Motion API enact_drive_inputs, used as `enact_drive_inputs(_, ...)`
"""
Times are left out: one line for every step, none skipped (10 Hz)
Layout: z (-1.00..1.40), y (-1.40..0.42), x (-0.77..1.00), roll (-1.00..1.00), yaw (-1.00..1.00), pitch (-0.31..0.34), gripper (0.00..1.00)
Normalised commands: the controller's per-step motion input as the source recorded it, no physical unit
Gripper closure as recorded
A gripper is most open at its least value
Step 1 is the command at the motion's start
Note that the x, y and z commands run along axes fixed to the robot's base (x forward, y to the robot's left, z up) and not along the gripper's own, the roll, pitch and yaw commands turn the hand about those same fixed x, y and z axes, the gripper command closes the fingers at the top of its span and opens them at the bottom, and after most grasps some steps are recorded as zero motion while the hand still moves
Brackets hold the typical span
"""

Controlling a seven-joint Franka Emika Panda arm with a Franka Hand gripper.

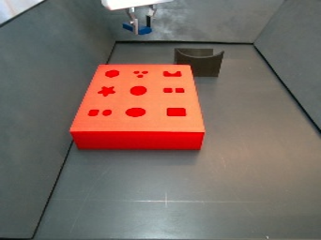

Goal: Pick up the square-circle object. Move up. Rotate the square-circle object. Place the square-circle object on the fixture. Regrasp the square-circle object. Move to above the board. Insert the square-circle object.
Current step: Rotate the square-circle object.

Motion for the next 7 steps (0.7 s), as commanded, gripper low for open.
enact_drive_inputs(-0.01, 0.02, 0.02, -0.02, -1.00, -0.019, 1.00)
enact_drive_inputs(-0.01, 0.02, 0.02, -0.02, -1.00, -0.020, 1.00)
enact_drive_inputs(-0.01, 0.02, 0.02, -0.02, -1.00, -0.024, 1.00)
enact_drive_inputs(-0.01, 0.02, 0.02, -0.02, -1.00, -0.027, 1.00)
enact_drive_inputs(-0.01, 0.02, 0.02, -0.03, -1.00, -0.034, 1.00)
enact_drive_inputs(-0.01, 0.02, 0.02, -0.03, -1.00, -0.038, 1.00)
enact_drive_inputs(-0.01, 0.02, 0.02, -0.04, -0.83, -0.045, 1.00)
